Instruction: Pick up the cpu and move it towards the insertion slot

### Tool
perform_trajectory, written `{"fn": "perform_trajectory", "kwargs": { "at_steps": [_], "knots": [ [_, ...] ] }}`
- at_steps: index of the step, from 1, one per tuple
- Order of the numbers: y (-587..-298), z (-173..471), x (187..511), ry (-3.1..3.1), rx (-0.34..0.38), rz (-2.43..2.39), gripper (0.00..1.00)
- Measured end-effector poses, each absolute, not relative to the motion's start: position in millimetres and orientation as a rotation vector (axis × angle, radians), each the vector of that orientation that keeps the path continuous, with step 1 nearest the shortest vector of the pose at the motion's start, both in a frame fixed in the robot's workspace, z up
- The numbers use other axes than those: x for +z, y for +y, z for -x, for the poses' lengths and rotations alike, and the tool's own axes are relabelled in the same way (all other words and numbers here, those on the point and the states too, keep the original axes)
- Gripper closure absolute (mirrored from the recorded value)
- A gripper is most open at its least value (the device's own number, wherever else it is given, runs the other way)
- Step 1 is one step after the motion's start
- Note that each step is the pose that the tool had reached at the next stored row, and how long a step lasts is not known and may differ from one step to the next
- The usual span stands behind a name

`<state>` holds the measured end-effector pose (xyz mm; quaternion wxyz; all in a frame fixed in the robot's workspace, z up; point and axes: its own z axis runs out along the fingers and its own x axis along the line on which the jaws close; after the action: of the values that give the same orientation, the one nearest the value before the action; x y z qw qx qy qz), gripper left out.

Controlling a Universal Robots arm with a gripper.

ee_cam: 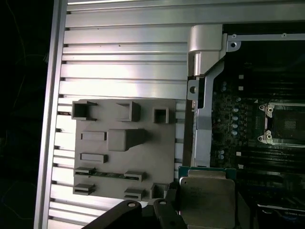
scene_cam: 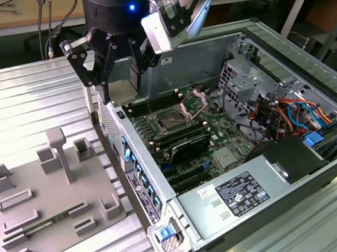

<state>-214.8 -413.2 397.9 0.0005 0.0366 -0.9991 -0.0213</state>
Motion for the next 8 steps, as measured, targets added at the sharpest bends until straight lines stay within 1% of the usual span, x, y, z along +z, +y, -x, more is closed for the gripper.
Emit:
{"fn": "perform_trajectory", "kwargs": {
  "at_steps": [8],
  "knots": [
    [-413.2, 207.6, 397.3, -3.138, -0.067, -0.115, 0.45]
  ]
}}
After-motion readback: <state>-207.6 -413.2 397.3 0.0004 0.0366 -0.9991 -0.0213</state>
